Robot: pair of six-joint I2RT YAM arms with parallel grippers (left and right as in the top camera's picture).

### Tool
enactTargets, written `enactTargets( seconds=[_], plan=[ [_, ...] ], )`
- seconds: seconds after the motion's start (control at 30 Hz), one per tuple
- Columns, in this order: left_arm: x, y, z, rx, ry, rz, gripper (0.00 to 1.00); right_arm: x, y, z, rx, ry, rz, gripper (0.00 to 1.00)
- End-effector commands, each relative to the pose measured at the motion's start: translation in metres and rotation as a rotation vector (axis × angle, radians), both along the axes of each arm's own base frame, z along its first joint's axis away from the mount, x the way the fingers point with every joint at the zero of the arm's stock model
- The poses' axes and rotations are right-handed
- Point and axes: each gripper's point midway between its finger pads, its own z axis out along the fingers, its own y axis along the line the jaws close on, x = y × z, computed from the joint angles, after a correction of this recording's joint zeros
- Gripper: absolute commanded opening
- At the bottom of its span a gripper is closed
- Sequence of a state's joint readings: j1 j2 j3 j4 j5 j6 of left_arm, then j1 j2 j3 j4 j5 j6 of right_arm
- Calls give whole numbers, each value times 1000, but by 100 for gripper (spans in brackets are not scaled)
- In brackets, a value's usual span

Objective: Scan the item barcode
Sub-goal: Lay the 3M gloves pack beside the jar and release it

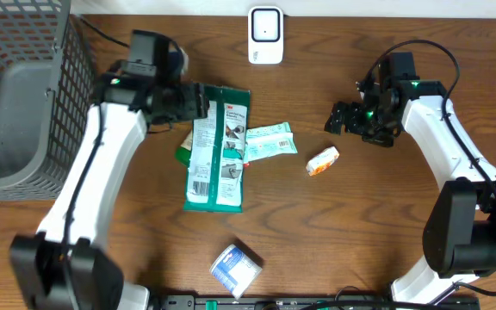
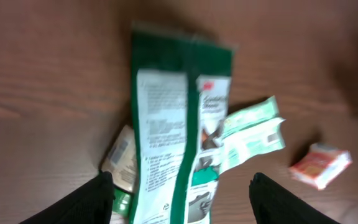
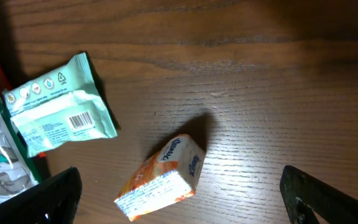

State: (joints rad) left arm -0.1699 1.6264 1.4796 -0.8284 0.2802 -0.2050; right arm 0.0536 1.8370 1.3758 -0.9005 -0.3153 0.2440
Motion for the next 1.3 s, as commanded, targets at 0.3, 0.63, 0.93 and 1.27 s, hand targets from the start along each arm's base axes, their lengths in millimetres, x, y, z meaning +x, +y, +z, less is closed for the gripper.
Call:
enactTargets(
  seconds=[0.3, 0.63, 0.93, 1.27],
  plan=[
    [6, 6, 17, 27, -69, 12, 72, 6, -1, 11, 3, -36, 7, 99],
    [8, 5, 18, 26, -76, 12, 72, 6, -1, 11, 3, -36, 7, 99],
    [5, 6, 16, 28, -63, 12, 72, 6, -1, 11, 3, -36, 7, 99],
    [3, 6, 15, 29, -53, 12, 78, 6, -1, 11, 3, -36, 7, 99]
  ],
)
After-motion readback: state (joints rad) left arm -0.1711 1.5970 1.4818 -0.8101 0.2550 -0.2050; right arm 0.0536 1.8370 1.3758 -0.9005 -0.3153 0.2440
